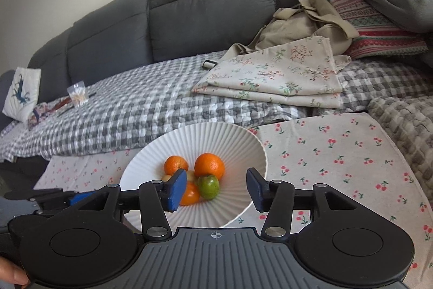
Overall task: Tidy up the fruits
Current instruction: 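Lower both fruits into the white bowl and open both tools, then withdraw both tools from the bowl toward the remaining fruits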
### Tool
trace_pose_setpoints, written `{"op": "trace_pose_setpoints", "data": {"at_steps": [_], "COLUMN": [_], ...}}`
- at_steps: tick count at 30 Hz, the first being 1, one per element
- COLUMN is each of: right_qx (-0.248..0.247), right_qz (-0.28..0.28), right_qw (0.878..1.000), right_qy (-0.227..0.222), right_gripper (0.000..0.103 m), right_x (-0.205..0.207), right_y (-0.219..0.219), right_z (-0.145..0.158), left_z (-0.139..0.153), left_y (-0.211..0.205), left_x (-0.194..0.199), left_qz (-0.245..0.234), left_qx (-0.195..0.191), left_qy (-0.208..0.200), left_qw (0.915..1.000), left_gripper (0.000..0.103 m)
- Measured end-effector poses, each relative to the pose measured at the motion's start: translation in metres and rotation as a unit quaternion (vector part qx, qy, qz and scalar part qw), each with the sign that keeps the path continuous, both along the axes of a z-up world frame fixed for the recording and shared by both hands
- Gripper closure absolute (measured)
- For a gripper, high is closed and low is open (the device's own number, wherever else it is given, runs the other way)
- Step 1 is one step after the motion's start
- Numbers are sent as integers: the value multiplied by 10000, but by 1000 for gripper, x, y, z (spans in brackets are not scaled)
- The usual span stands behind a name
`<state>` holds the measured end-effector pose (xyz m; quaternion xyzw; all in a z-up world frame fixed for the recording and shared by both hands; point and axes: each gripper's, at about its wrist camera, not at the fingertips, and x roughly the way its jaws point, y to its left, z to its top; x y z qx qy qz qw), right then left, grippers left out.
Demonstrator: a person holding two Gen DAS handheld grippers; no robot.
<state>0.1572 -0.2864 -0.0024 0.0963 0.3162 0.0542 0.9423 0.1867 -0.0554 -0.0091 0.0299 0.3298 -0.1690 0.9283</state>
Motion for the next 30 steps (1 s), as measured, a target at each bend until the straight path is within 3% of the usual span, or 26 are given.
{"op": "trace_pose_setpoints", "data": {"at_steps": [4,7,14,26,30], "right_qx": [361,534,433,574,599], "right_qz": [-159,-127,203,487,644], "right_qw": [9992,9983,9984,9959,9945], "right_qy": [74,209,309,502,566], "right_gripper": [45,37,20,11,9], "right_x": [-7,-13,-25,-33,-35], "right_y": [-13,-14,3,15,21], "right_z": [9,9,13,20,22], "left_z": [4,6,8,15,15], "left_y": [7,10,16,40,53], "left_x": [-3,-8,-21,-37,-43], "left_qz": [88,125,227,389,538], "left_qx": [-89,-88,31,-13,-44], "left_qy": [80,160,394,650,712], "left_qw": [9999,9998,9990,9971,9960], "left_gripper": [64,54,41,15,10]}}
